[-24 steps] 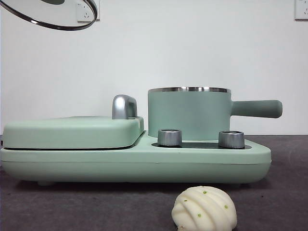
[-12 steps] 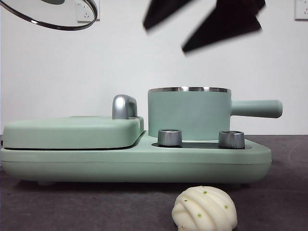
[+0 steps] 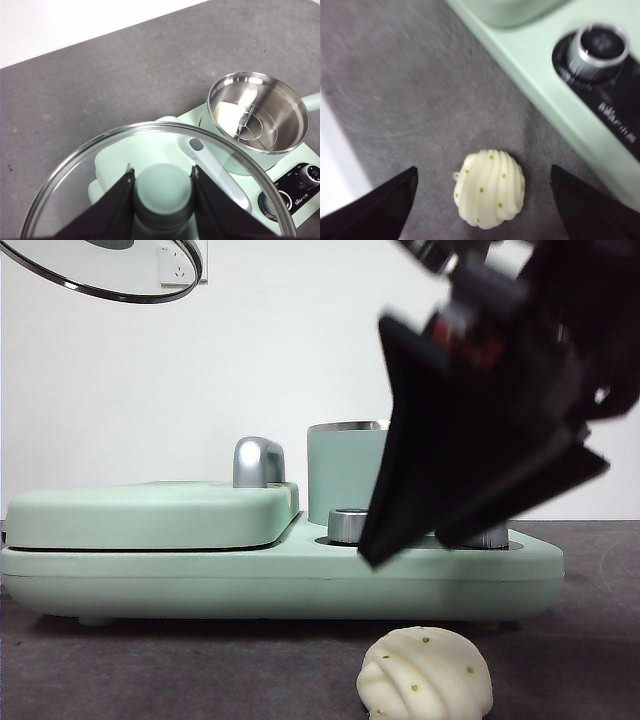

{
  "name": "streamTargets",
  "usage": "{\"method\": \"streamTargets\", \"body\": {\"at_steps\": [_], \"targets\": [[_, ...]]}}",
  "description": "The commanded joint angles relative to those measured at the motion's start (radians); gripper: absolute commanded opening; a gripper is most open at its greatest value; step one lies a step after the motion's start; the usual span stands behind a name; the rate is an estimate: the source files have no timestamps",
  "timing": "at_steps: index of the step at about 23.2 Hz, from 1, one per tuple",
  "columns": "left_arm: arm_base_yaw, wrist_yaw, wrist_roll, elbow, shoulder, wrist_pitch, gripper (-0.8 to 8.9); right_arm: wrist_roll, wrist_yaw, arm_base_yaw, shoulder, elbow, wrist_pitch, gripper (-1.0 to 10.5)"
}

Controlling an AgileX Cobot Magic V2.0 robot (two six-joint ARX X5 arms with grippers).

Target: Put the buns in a small steamer

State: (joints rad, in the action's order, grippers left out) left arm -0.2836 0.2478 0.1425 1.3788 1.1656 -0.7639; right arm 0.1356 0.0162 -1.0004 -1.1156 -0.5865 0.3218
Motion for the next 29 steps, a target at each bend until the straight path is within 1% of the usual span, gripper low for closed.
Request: {"method": "streamTargets", "body": {"at_steps": [1,11,14,17,21,23,25,29], "targets": [[-0.002,0.004,0.003,0.017,0.000,0.024,0.15,0.014,-0.006,-0.011,-0.049,-0.007,-0.031,4.2],[-0.002,0.004,0.003,0.017,0.000,0.024,0.15,0.030,-0.006,-0.011,-0.195,-0.007,-0.048,4.1],[-0.002,0.004,0.003,0.017,0.000,0.024,0.15,0.052,-0.005,-0.011,-0.199,-0.007,-0.048,2.5],[-0.002,0.004,0.003,0.017,0.000,0.024,0.15,0.075,-0.005,-0.011,-0.199,-0.007,-0.035,2.3],[-0.002,0.004,0.003,0.017,0.000,0.024,0.15,0.107,0.040,-0.011,-0.166,-0.016,-0.028,2.2],[-0.002,0.004,0.003,0.017,0.000,0.023,0.15,0.146,0.040,-0.011,-0.115,-0.034,0.008,2.2],[-0.002,0.004,0.003,0.017,0.000,0.024,0.15,0.174,0.040,-0.009,-0.051,-0.073,0.090,2.2],[-0.002,0.004,0.003,0.017,0.000,0.024,0.15,0.200,0.036,-0.002,0.047,-0.232,0.336,2.2]]}}
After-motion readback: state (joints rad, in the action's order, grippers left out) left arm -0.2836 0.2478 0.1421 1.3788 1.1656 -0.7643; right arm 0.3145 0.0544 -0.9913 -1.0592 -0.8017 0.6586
